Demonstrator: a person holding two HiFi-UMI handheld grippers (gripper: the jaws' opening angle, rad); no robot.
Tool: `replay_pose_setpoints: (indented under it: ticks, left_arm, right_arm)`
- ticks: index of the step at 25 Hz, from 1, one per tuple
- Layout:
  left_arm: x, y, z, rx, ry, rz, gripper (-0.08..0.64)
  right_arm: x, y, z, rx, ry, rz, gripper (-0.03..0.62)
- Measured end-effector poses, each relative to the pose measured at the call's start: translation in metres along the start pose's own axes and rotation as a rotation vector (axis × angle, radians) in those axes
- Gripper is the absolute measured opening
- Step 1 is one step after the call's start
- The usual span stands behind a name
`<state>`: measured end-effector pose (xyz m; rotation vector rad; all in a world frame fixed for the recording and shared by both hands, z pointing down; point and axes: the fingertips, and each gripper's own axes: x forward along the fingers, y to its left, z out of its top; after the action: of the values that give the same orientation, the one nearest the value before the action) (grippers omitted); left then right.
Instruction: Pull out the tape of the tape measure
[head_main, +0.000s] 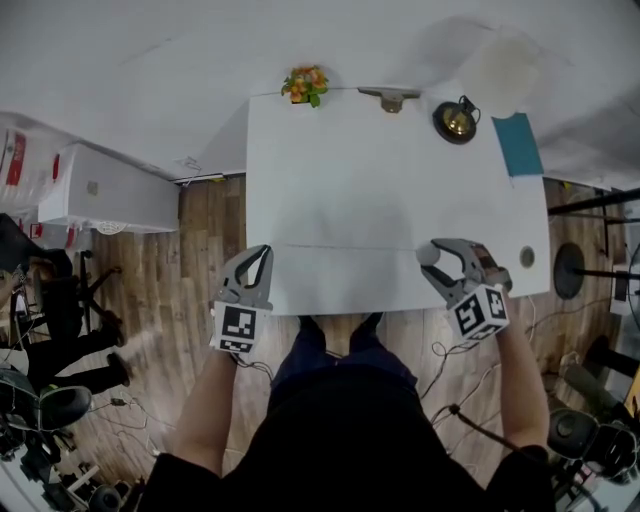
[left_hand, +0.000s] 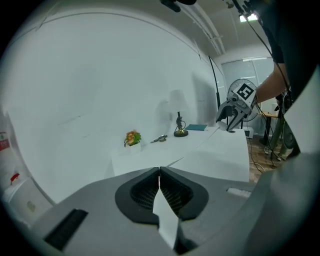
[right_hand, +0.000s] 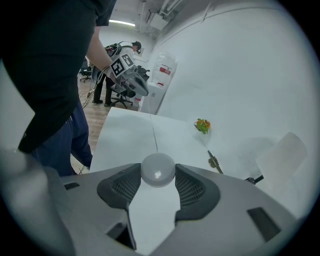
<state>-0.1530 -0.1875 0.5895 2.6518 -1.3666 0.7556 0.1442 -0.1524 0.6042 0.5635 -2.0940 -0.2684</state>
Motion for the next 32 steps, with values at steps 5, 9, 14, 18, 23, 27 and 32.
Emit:
replay_pose_setpoints:
  ticks: [5, 9, 14, 18, 23, 27, 32]
  left_arm:
    - [0.018, -0.012, -0.039, -0.031, 0.089, -0.011, 0.009]
    - [0.032, -0.019, -0.068, -0.038, 0.16, -0.022, 0.009]
    - [0.041, -0.029, -0.092, -0.045, 0.231, -0.034, 0.009]
    - [0.046, -0.034, -0.105, -0.05, 0.263, -0.053, 0.009]
    - [0.048, -0.04, -0.12, -0.067, 0.307, -0.072, 0.009]
    - [0.047, -0.045, -0.133, -0.07, 0.364, -0.093, 0.009]
    - [0.043, -0.046, -0.138, -0.112, 0.406, -0.1, 0.075]
  right_arm:
    - [0.022, 0.007, -0.018, 0.055, 0.004, 0.041, 0.221]
    - [0.046, 0.016, -0.035, 0.087, 0.029, 0.11, 0.221]
    - [0.068, 0.038, -0.058, 0.104, 0.083, 0.229, 0.222]
    - [0.081, 0.044, -0.07, 0.142, 0.098, 0.262, 0.222]
    - [0.089, 0.054, -0.08, 0.184, 0.115, 0.309, 0.222]
    - [0.091, 0.065, -0.083, 0.188, 0.124, 0.351, 0.222]
    - [0.089, 0.065, -0.087, 0.215, 0.125, 0.339, 0.266]
